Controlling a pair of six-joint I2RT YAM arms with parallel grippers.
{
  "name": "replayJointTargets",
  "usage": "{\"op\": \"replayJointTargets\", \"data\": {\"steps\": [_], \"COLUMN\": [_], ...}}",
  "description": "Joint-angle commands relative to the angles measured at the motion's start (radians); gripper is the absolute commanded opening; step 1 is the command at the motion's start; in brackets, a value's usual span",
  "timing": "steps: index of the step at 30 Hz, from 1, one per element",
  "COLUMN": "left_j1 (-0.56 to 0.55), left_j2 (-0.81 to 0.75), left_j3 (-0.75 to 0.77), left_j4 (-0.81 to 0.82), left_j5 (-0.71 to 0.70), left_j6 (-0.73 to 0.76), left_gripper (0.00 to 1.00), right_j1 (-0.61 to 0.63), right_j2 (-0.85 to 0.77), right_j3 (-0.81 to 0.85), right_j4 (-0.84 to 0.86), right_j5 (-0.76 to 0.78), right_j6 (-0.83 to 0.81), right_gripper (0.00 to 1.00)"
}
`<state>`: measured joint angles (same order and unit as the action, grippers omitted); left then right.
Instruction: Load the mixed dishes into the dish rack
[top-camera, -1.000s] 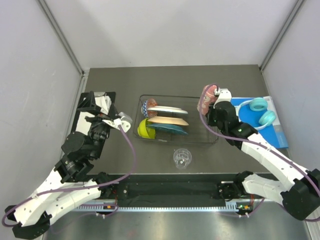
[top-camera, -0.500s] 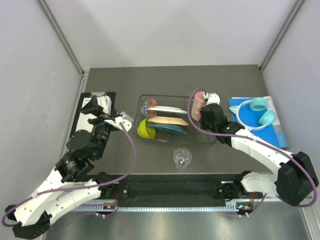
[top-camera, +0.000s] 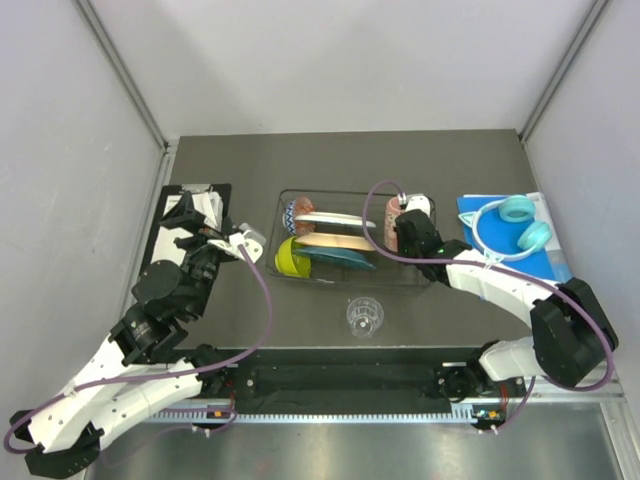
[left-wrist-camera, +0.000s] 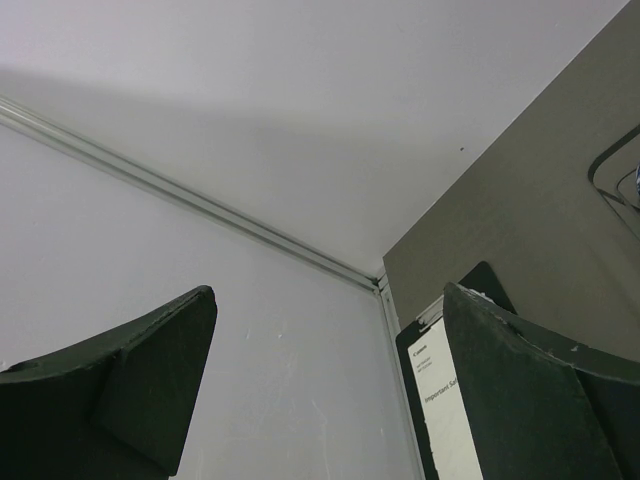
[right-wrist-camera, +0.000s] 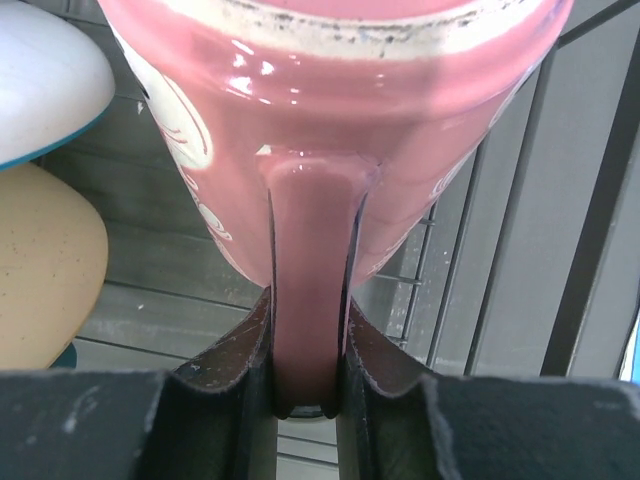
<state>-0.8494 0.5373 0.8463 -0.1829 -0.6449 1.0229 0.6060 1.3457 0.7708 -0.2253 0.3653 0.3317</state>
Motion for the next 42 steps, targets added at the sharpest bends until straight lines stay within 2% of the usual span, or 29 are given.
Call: {"op": "replayJointTargets", "data": {"steps": [1, 10, 18, 19, 20, 22, 25, 26, 28, 31, 36, 38, 42], "left_j1": [0.004, 0.006, 0.006, 0.006, 0.006, 0.006, 0.006, 0.006, 0.006, 0.004, 0.006, 0.004, 0.004], "left_j2": [-0.017, -0.013, 0.013, 0.018, 0.024, 0.026, 0.027, 0.027, 0.027, 0.030, 0.030, 0.029, 0.030], "left_j3": [-0.012, -0.021, 0.016, 0.022, 0.025, 0.025, 0.031, 0.039, 0.045, 0.057, 0.054, 0.057, 0.057], "left_j4": [0.066, 0.091, 0.073, 0.074, 0.077, 0.085, 0.083, 0.082, 0.076, 0.071, 0.071, 0.069, 0.057], "left_j5": [-0.012, -0.002, 0.016, 0.017, 0.021, 0.024, 0.024, 0.022, 0.019, 0.019, 0.016, 0.016, 0.017], "left_j6": [0.006, 0.026, 0.036, 0.034, 0.036, 0.043, 0.046, 0.045, 0.048, 0.051, 0.055, 0.054, 0.045], "left_gripper": [0.99, 0.99, 0.99, 0.99, 0.99, 0.99, 0.99, 0.99, 0.99, 0.99, 0.99, 0.99, 0.99], "right_j1": [0.006, 0.005, 0.008, 0.009, 0.008, 0.011, 0.011, 0.012, 0.011, 0.014, 0.015, 0.014, 0.014], "right_j2": [-0.008, 0.076, 0.101, 0.101, 0.102, 0.110, 0.136, 0.139, 0.141, 0.132, 0.118, 0.106, 0.063], "right_j3": [0.065, 0.123, 0.154, 0.153, 0.150, 0.144, 0.134, 0.130, 0.124, 0.125, 0.142, 0.157, 0.205], "right_j4": [0.122, 0.026, -0.141, -0.154, -0.166, -0.190, -0.218, -0.223, -0.227, -0.227, -0.243, -0.264, -0.325], "right_j5": [0.063, 0.029, -0.006, -0.017, -0.029, -0.042, -0.071, -0.081, -0.088, -0.091, -0.085, -0.057, -0.009], "right_j6": [0.009, 0.007, 0.041, 0.044, 0.047, 0.055, 0.067, 0.069, 0.073, 0.075, 0.076, 0.084, 0.079], "right_gripper": [0.00, 0.00, 0.02, 0.05, 0.14, 0.18, 0.32, 0.45, 0.57, 0.62, 0.64, 0.73, 0.82]}}
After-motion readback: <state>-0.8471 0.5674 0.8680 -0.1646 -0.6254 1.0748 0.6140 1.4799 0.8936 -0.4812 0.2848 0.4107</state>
